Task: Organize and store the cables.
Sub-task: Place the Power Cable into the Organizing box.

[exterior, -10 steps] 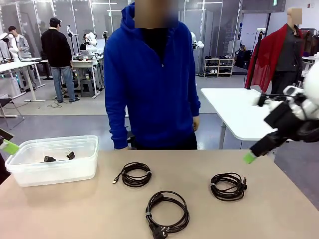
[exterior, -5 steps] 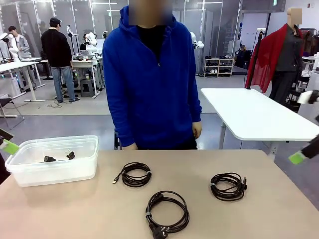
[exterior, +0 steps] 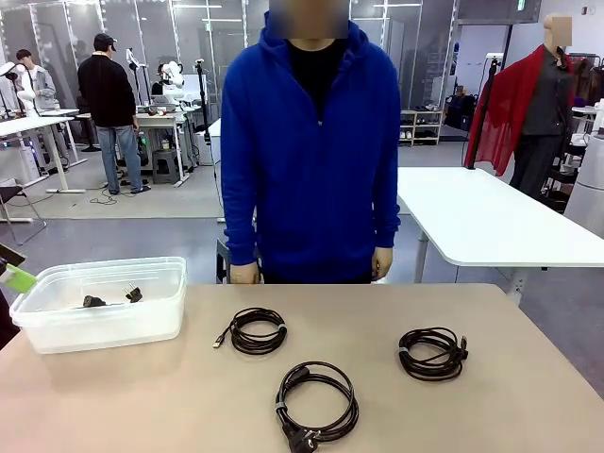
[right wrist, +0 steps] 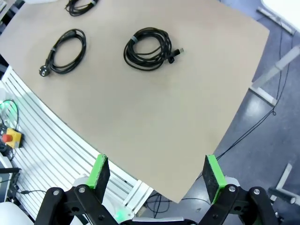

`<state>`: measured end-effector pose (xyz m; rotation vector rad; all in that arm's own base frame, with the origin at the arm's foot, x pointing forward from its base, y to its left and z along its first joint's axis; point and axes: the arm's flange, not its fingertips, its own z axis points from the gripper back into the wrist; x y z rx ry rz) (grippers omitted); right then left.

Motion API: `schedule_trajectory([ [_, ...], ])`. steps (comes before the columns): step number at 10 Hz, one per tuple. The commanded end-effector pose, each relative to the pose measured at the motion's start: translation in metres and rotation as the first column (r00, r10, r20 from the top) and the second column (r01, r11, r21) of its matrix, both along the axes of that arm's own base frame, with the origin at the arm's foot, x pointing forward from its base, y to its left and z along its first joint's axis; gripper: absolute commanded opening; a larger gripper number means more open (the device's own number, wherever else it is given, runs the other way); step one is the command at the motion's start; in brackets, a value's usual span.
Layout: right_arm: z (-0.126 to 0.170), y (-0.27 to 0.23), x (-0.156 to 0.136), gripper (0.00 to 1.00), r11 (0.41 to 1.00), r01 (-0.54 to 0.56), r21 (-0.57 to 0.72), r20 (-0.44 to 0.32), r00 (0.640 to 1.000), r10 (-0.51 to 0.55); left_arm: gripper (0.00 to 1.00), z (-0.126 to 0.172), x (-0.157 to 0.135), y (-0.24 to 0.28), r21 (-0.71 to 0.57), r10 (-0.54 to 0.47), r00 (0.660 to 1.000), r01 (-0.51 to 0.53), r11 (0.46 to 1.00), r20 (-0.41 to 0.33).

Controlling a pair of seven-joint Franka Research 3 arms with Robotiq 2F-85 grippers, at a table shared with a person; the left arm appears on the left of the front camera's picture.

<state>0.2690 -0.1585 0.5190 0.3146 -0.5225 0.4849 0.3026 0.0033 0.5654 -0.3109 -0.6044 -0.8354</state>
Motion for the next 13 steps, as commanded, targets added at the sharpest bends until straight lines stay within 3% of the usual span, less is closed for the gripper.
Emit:
schedule_trajectory([
  [1,-0.014,-0.007,-0.015,1.0,1.0,0.005,0.022,0.011,1.0,-0.005,1.0,0.0,0.0,-0.001,0.003,-0.003,1.0,0.003,1.0,0.001],
  [3,-0.022,-0.01,-0.029,1.0,0.999,0.034,0.035,-0.011,0.999,-0.034,1.0,0.0,0.0,-0.001,0.003,-0.003,1.0,0.003,1.0,0.001],
  [4,-0.022,-0.006,-0.029,1.0,0.998,-0.003,0.056,0.022,1.0,0.001,1.0,0.0,0.0,-0.001,0.003,-0.003,1.0,0.003,1.0,0.001],
  [5,-0.004,-0.021,-0.013,1.0,0.998,0.047,0.038,-0.005,0.999,-0.047,1.0,0.0,0.0,-0.001,0.003,-0.003,1.0,0.003,1.0,0.001],
  [7,-0.004,-0.021,-0.013,1.0,0.998,0.047,0.038,-0.005,0.999,-0.047,1.0,0.002,0.007,-0.002,-0.044,0.058,0.998,-0.057,0.997,0.008],
  [9,-0.004,-0.021,-0.013,1.0,0.998,0.047,0.038,-0.005,0.999,-0.047,1.0,-0.016,0.019,-0.019,-0.038,0.084,0.994,-0.086,0.996,-0.067],
  [13,-0.004,-0.021,-0.013,1.0,0.998,0.047,0.038,-0.005,0.999,-0.047,1.0,-0.04,-0.002,-0.057,-0.058,0.066,0.996,-0.07,0.996,-0.065],
])
